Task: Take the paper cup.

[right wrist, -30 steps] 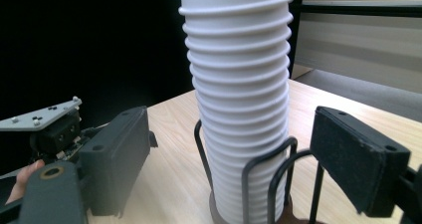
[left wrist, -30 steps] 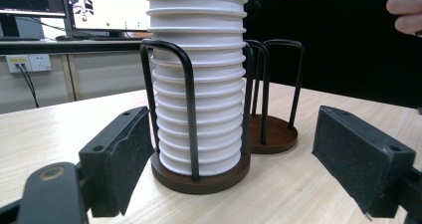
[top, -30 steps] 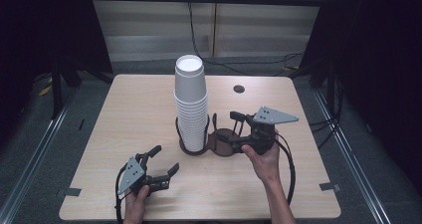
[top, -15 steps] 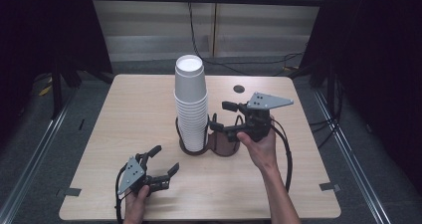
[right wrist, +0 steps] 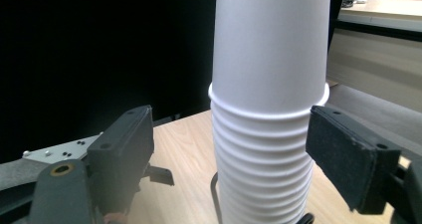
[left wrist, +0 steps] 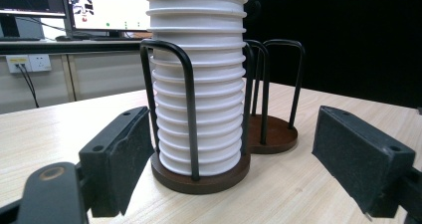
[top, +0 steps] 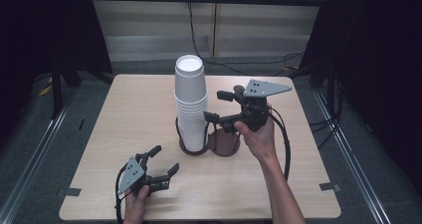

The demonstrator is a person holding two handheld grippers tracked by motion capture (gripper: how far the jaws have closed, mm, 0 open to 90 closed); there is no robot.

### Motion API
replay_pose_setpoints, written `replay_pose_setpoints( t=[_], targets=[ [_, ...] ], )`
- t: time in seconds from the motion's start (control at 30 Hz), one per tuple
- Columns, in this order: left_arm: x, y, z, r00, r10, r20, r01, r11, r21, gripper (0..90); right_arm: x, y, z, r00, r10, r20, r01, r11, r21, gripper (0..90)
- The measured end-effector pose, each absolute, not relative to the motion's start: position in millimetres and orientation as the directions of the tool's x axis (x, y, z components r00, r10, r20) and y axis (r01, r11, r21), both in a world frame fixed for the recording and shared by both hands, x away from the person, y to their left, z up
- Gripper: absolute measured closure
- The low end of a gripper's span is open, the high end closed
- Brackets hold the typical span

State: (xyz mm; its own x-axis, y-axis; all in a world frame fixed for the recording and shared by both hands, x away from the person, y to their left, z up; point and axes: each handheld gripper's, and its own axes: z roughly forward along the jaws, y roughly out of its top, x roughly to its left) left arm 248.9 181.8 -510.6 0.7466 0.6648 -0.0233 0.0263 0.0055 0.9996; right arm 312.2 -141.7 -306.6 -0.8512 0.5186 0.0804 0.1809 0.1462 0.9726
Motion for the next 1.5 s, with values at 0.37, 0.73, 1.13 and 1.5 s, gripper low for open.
replay_pose_setpoints(
  t=[0.37,0.73,1.13,1.5],
  targets=[
    [249,182,-511,0.747,0.665,-0.023,0.027,0.005,1.000,15.6,327,-131,-289,-0.850,0.524,0.050,0.176,0.193,0.965,15.8],
    [249,182,-511,0.747,0.665,-0.023,0.027,0.005,1.000,15.6,344,-121,-274,-0.847,0.529,0.043,0.194,0.233,0.953,13.2],
    [249,182,-511,0.748,0.664,-0.023,0.026,0.006,1.000,15.5,360,-107,-260,-0.850,0.526,0.033,0.209,0.280,0.937,13.4],
    [249,182,-511,0.747,0.665,-0.023,0.026,0.006,1.000,15.5,373,-93,-253,-0.854,0.519,0.028,0.222,0.314,0.923,13.5]
  ],
)
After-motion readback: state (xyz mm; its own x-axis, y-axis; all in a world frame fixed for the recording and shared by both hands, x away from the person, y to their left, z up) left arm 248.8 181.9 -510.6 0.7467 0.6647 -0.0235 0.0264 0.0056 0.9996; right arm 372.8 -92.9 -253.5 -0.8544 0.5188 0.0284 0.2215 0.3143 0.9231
